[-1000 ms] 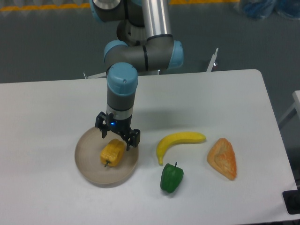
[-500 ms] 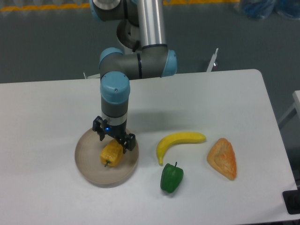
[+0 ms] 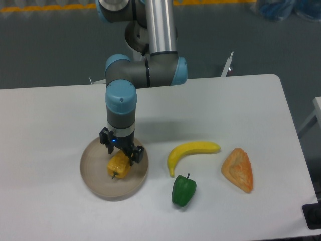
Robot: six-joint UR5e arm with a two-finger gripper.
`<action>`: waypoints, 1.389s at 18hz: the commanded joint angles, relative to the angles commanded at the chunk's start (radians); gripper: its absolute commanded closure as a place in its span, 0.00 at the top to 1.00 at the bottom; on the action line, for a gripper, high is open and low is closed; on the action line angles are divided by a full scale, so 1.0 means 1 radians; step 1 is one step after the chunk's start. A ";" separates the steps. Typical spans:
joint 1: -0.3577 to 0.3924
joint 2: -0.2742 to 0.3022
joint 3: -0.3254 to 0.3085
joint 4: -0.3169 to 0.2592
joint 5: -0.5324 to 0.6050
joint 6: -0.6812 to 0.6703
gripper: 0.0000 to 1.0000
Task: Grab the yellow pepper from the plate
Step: 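Lift the yellow pepper off the plate and carry it toward the banana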
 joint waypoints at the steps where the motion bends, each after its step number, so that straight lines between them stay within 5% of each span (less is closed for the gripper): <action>1: 0.000 0.000 0.002 0.000 0.000 0.000 0.49; 11: 0.002 0.012 0.018 -0.002 -0.002 0.006 0.35; 17: 0.031 0.041 0.110 -0.008 0.000 0.037 0.34; 25: 0.233 0.155 0.124 -0.041 -0.003 0.216 0.34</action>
